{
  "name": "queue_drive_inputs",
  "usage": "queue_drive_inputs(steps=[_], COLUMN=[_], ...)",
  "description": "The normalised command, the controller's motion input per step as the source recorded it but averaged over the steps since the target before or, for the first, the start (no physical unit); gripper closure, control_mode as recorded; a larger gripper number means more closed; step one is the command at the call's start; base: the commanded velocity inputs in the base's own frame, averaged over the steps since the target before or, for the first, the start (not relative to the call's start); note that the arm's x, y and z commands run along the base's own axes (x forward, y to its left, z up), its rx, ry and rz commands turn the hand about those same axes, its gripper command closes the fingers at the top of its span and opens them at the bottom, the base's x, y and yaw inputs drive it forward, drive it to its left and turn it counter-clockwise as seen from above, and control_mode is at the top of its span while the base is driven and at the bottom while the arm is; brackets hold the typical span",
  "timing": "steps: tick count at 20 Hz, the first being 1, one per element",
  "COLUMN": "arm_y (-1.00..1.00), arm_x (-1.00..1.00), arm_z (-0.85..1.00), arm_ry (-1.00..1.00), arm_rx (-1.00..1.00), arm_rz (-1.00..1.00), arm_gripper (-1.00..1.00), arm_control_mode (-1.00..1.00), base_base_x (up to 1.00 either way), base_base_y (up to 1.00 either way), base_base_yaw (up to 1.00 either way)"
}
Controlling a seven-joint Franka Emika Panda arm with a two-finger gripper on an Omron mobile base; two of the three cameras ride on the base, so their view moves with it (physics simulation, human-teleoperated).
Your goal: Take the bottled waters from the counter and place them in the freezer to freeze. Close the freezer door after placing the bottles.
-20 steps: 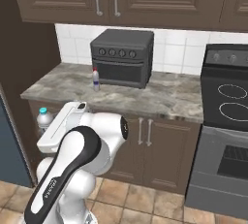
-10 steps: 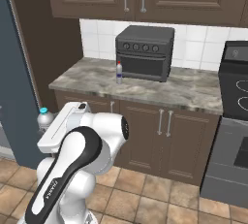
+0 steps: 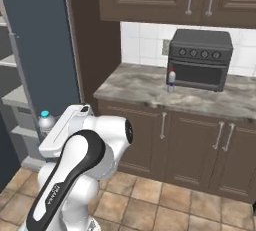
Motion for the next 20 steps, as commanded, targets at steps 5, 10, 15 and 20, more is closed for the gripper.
queue_drive_inputs(steps=[5, 10, 15, 20], arm_y=[0.00, 0.00, 0.00, 0.00], arm_x=[0.00, 0.00, 0.00, 0.00], arm_z=[0.00, 0.00, 0.00, 0.00], arm_ry=[0.00, 0.00, 0.00, 0.00], arm_rx=[0.00, 0.00, 0.00, 0.00], arm_rz=[0.00, 0.00, 0.00, 0.00], arm_gripper=[1.00, 1.00, 1.00, 1.00], arm_control_mode=[1.00, 1.00, 1.00, 1.00], base_base_x=[0.16, 0.44, 0.62, 0.71], base_base_y=[0.96, 0.72, 0.54, 0.34], base_base_yaw=[0.07, 0.14, 0.18, 0.21])
